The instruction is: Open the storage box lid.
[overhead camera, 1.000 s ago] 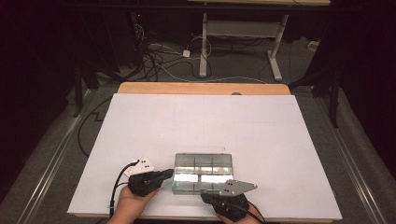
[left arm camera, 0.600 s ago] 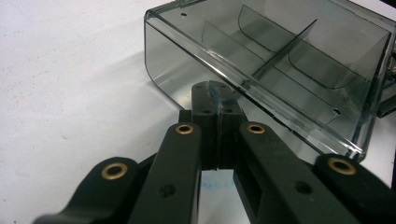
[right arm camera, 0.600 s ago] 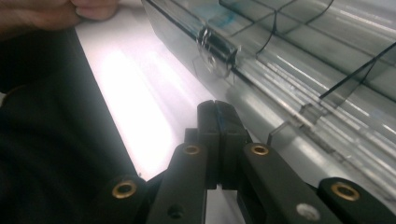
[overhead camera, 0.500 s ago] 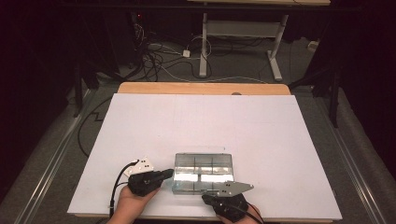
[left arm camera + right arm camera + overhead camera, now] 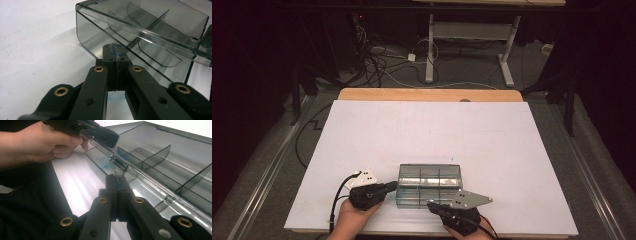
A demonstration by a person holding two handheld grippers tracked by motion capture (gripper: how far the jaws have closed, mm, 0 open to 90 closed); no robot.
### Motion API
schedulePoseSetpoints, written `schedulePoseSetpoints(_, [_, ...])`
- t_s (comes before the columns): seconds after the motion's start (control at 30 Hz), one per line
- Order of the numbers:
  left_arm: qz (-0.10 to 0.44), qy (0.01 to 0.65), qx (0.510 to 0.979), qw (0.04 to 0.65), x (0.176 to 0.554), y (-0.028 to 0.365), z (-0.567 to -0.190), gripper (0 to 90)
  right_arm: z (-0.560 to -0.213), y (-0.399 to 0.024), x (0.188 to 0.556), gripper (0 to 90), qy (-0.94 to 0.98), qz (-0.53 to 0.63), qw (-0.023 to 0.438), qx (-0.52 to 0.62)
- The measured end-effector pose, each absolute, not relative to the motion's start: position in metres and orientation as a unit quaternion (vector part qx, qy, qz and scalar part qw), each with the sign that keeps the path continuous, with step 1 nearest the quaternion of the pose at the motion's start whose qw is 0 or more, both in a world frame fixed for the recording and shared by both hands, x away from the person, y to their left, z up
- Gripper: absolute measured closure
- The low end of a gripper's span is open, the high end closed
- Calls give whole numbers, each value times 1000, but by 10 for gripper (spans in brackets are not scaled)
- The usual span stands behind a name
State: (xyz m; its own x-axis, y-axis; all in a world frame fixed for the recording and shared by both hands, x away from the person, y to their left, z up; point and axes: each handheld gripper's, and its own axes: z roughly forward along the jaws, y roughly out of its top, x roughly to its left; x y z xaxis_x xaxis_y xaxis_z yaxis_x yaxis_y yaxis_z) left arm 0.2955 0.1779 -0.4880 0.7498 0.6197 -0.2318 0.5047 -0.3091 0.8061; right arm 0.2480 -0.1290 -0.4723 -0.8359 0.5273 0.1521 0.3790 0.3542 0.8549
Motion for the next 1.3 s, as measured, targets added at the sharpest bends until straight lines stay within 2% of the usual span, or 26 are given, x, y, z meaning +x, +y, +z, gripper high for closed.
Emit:
schedulePoseSetpoints(0.47, [39, 351, 804, 478, 299, 181, -488, 875, -465, -129, 251, 900, 814, 506, 78, 273])
schedulePoseSetpoints(0.77, [43, 343, 807, 479, 296, 184, -483, 875, -459, -131, 251, 900, 811, 513, 83, 270])
schedulePoseSetpoints(1.03, [45, 336, 797, 501, 289, 191, -471, 875, -453, -131, 253, 900, 806, 520, 89, 268])
schedulePoseSetpoints(1.3, [25, 310, 798, 517, 284, 178, -465, 875, -449, -132, 254, 900, 804, 524, 94, 265])
